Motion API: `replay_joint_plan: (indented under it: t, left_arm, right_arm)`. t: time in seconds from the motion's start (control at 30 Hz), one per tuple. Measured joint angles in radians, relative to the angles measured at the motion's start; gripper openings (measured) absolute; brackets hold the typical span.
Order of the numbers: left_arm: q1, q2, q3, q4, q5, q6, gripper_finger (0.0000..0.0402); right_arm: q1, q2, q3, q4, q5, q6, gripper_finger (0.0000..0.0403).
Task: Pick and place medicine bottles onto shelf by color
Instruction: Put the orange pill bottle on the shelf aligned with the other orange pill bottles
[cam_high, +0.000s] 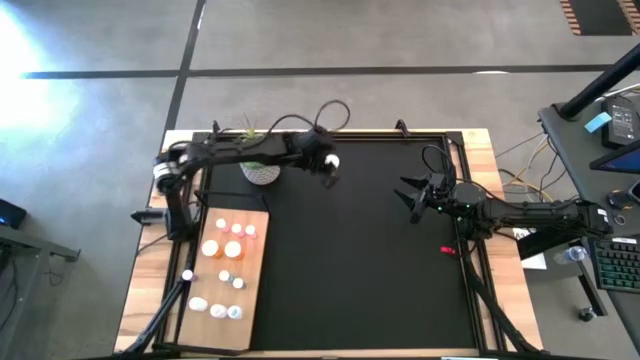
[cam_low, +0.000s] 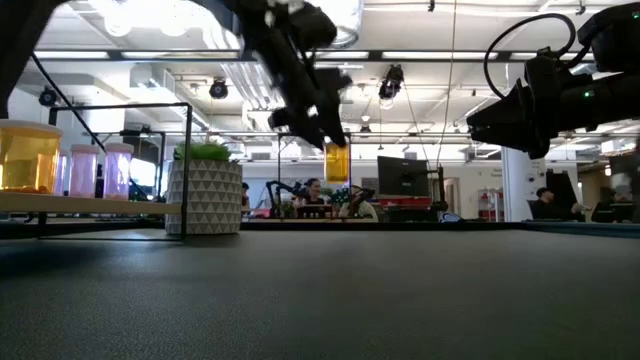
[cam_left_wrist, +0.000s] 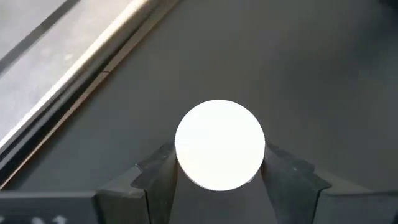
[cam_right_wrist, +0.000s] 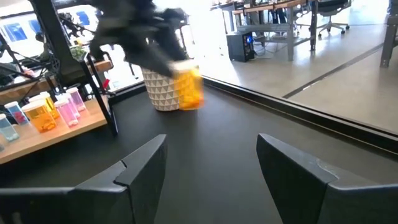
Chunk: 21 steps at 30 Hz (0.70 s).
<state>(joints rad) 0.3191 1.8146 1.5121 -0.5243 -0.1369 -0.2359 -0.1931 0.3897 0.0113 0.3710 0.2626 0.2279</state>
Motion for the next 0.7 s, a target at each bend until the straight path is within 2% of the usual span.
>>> replay_joint_plan:
  t: [0.13, 0.33, 0.53, 0.7]
  left_arm:
    - [-0.098, -0.073, -0.009, -0.067, 0.001, 0.121, 0.0191]
    - [-0.195, -0.175, -0.058, -0.098, -0.006, 0.192, 0.0194]
    - [-0.312, -0.26, -0.122, -0.119, 0.02, 0.217, 0.0195]
    - [-0.455, -0.354, -0.198, -0.15, 0.021, 0.215, 0.0195]
  right_arm:
    - [0.0, 0.0, 0.0, 0.0, 0.0, 0.0, 0.0237]
    - [0.0, 0.0, 0.0, 0.0, 0.0, 0.0, 0.0238]
    - [0.0, 0.0, 0.0, 0.0, 0.0, 0.0, 0.0237]
    - [0.0, 0.0, 0.0, 0.0, 0.0, 0.0, 0.0238]
